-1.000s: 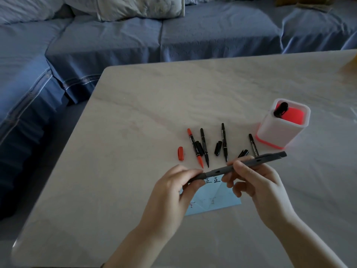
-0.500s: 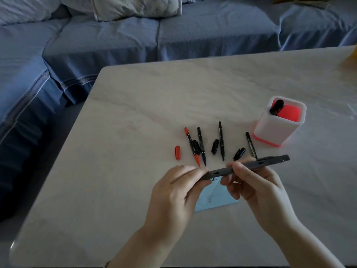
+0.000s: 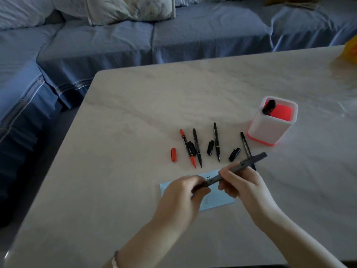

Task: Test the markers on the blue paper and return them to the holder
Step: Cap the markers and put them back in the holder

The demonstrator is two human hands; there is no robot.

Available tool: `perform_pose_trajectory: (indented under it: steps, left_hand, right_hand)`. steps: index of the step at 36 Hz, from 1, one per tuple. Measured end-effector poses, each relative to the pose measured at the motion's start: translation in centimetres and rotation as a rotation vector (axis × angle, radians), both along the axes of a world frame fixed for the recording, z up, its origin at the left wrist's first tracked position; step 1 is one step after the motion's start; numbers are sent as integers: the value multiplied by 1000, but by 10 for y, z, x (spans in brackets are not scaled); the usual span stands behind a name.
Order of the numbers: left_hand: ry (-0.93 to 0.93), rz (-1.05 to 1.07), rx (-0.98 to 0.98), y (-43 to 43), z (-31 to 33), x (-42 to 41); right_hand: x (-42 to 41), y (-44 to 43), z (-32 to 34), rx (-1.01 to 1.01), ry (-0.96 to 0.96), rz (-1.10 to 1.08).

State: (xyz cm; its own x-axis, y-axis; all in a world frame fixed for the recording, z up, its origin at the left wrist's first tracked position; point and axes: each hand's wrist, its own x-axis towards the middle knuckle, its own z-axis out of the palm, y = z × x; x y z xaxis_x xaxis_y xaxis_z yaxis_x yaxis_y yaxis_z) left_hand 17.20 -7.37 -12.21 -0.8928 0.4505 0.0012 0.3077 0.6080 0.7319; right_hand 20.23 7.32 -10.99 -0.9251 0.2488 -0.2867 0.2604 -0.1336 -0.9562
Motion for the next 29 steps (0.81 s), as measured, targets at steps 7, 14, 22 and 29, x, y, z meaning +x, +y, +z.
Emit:
perform_pose_trajectory:
  steps: [7, 14, 22, 29]
  left_hand:
    - [41, 293, -52, 7, -15, -58]
    - [40, 477, -302, -7, -35, -90]
    - [-91, 377, -371, -5, -49, -88]
    - [-13, 392, -309, -1, -53, -88]
  right_hand:
    - [-26, 65, 22, 457, 267, -315]
    - [-58, 125, 32, 813, 237, -526]
    - [-92, 137, 0, 968, -71, -350]
    - [-61, 111, 12, 847, 88, -410]
